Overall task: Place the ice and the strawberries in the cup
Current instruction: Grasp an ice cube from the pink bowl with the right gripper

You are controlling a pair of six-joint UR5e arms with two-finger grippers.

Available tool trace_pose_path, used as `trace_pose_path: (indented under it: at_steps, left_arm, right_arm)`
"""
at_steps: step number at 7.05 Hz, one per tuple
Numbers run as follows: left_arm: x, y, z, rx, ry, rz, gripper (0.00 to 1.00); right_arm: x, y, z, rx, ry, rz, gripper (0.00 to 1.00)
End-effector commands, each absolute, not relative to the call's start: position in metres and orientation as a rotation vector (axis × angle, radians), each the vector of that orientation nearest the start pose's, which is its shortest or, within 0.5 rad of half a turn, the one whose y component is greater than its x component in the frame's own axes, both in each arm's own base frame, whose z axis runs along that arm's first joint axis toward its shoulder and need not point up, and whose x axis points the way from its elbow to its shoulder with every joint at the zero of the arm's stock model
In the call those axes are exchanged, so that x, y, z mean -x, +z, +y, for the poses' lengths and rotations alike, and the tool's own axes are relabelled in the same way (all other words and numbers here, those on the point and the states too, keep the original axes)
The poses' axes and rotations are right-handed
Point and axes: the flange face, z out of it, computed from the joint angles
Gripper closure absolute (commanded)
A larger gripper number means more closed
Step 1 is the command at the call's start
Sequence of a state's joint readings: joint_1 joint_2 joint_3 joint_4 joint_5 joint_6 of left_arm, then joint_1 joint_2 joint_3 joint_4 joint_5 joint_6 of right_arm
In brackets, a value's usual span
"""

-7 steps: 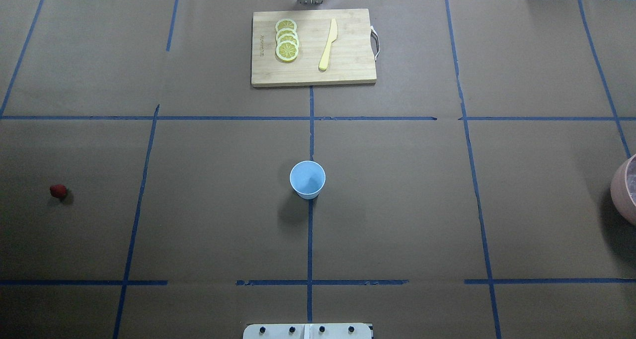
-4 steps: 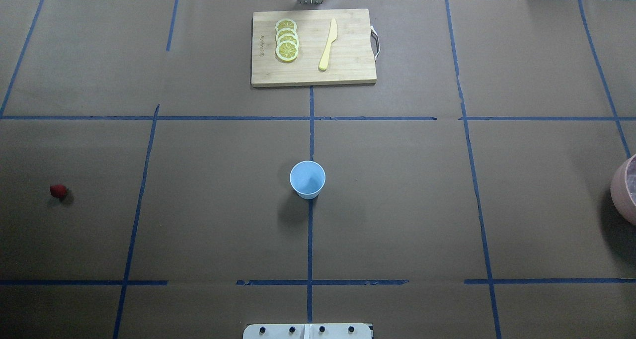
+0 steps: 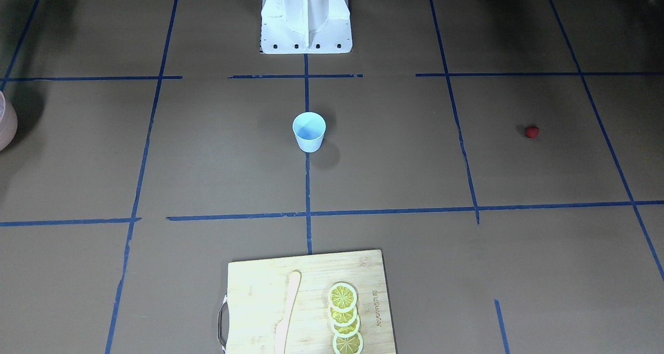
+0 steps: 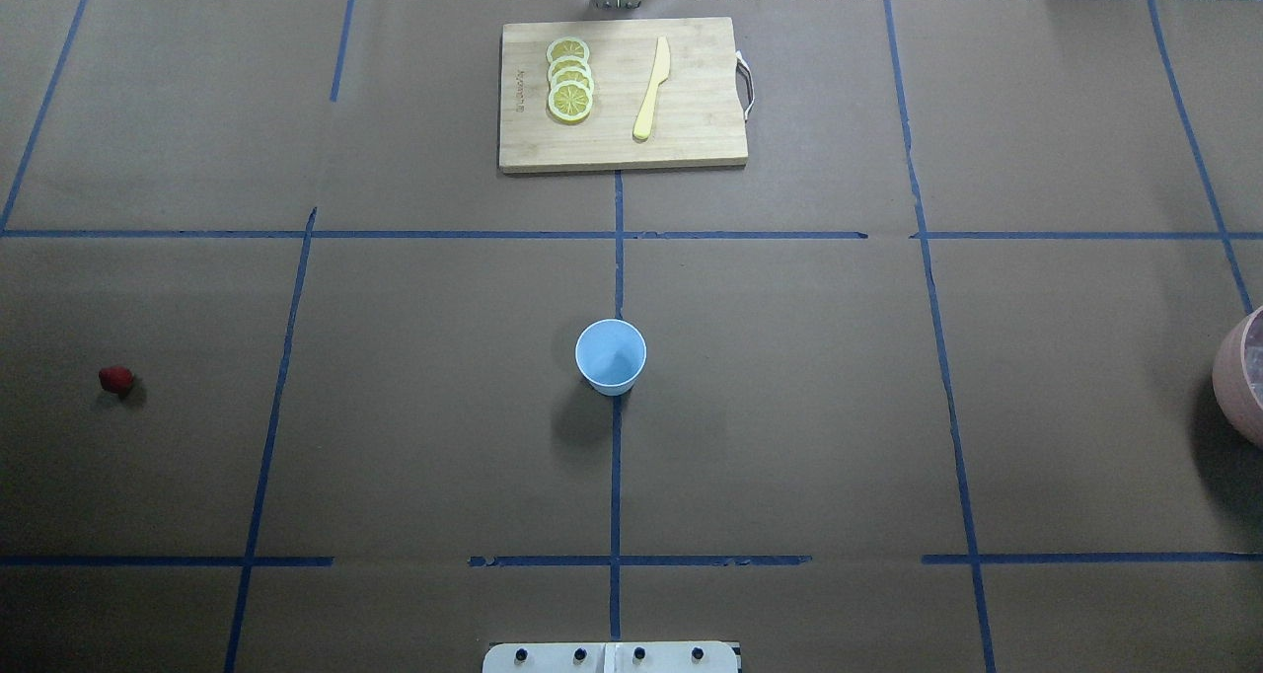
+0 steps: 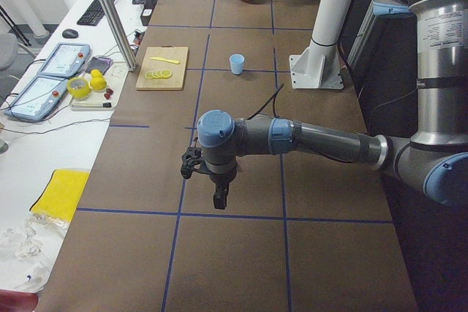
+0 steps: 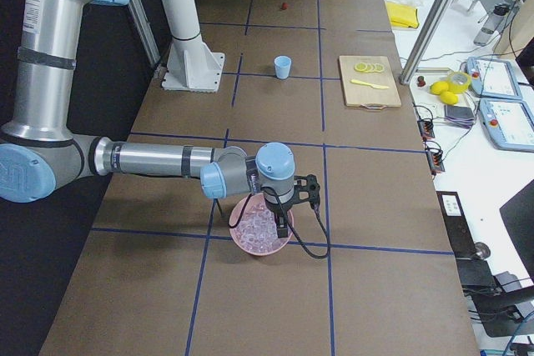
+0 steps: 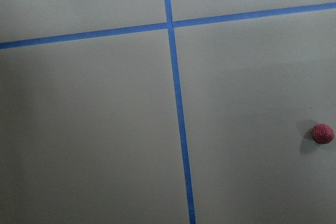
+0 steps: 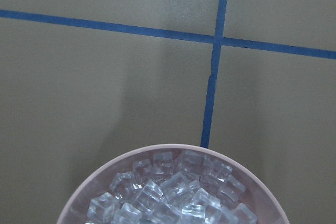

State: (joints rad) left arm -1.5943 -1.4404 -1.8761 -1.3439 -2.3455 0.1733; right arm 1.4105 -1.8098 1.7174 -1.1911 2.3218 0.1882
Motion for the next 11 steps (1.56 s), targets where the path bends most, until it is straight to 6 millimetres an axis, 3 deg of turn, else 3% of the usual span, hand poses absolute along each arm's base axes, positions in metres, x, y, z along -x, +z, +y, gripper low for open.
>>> trace_pose_path:
  at_steps: [1,4,7,9,11]
  left_arm:
    - [0.073,0.592,-0.425,-0.026,0.124,0.776,0.0]
    - [0.072,0.593,-0.425,-0.024,0.125,0.776,0.0]
    - [0.072,0.593,-0.425,-0.024,0.125,0.776,0.0]
    - [0.071,0.593,-0.426,-0.023,0.126,0.776,0.0]
    - [0.071,0.592,-0.426,-0.025,0.127,0.776,0.0]
  right_arm:
    - [0.019,0.669,-0.407,-0.138,-0.112,-0.74,0.01]
    - [0.032,0.681,-0.405,-0.14,-0.148,-0.741,0.04]
    - [0.037,0.684,-0.401,-0.128,-0.164,-0.739,0.21]
    - [0.038,0.684,-0.401,-0.128,-0.169,-0.733,0.45]
    - [0.041,0.683,-0.403,-0.131,-0.176,-0.724,0.46]
